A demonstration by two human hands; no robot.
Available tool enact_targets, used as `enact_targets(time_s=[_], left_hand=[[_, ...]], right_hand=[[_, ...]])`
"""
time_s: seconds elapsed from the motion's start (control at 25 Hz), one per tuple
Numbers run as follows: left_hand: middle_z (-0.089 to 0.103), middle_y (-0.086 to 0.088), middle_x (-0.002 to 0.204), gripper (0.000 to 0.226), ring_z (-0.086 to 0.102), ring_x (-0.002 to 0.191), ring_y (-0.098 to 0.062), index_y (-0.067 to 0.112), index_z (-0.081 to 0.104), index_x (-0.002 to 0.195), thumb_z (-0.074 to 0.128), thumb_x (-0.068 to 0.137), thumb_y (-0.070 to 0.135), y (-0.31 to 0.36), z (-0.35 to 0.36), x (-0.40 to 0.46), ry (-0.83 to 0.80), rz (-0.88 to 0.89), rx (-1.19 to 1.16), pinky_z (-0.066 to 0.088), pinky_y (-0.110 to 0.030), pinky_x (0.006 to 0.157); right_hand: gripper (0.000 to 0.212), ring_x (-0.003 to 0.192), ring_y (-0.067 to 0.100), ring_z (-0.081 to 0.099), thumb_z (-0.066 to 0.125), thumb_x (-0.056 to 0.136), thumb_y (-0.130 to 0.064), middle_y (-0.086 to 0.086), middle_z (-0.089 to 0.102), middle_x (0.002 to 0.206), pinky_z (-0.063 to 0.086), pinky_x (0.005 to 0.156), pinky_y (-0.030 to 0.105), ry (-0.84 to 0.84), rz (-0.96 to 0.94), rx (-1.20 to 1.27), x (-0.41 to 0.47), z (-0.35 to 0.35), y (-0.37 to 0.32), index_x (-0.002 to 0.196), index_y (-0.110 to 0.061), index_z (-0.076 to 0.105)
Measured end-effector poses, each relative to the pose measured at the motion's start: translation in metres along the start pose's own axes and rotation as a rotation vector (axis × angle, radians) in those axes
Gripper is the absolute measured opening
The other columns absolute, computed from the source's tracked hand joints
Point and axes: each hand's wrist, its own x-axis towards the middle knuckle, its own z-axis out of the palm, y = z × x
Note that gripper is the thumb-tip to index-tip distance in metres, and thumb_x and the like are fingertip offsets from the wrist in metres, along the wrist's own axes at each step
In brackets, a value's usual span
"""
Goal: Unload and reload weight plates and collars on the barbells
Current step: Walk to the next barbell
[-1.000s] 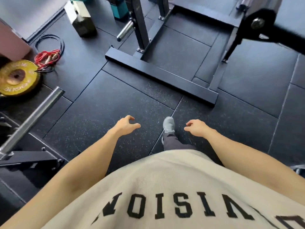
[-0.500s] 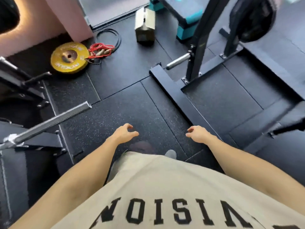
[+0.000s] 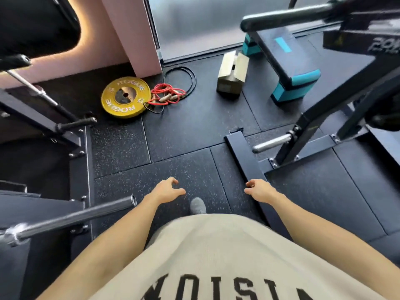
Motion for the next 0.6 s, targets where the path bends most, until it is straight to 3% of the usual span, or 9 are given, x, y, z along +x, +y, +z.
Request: enact_targets(time_s=[0.2,0.36,0.6], left_hand=[[0.042,-0.008,0.147,0.061,0.045,0.13,-0.025,0.023,0.045,0.137,0.063,0.086,0.051,0.023,-0.081,0.052,0.043,-0.025,-0.046,0.037,-0.036,0.097],[0.041,-0.009,0.146,0.059,0.045,0.128,-0.026,0.023,0.045,0.137,0.063,0.088,0.051,0.048,-0.139,0.097,0.063,-0.046,-0.094,0.036,-0.034,0.09],[0.043,-0.009,0.144,0.06,0.047,0.127,-0.026,0.023,0.045,0.137,0.063,0.087,0.05,0.083,-0.222,0.163,0.135,-0.118,-0.175,0.038,-0.036,0.093]], right_hand=[[0.046,0.126,0.03,0.051,0.059,0.09,-0.042,0.004,0.058,0.137,0.038,0.109,0.043,-0.001,-0.028,-0.014,0.057,-0.062,-0.079,0.132,-0.025,0.055],[0.05,0.127,0.029,0.051,0.059,0.091,-0.04,0.006,0.057,0.138,0.038,0.109,0.042,-0.017,-0.093,-0.055,0.108,-0.111,-0.138,0.136,-0.02,0.052],[0.05,0.129,0.028,0.049,0.055,0.094,-0.039,0.006,0.053,0.141,0.036,0.109,0.042,-0.048,-0.203,-0.204,0.196,-0.201,-0.233,0.139,-0.017,0.048]])
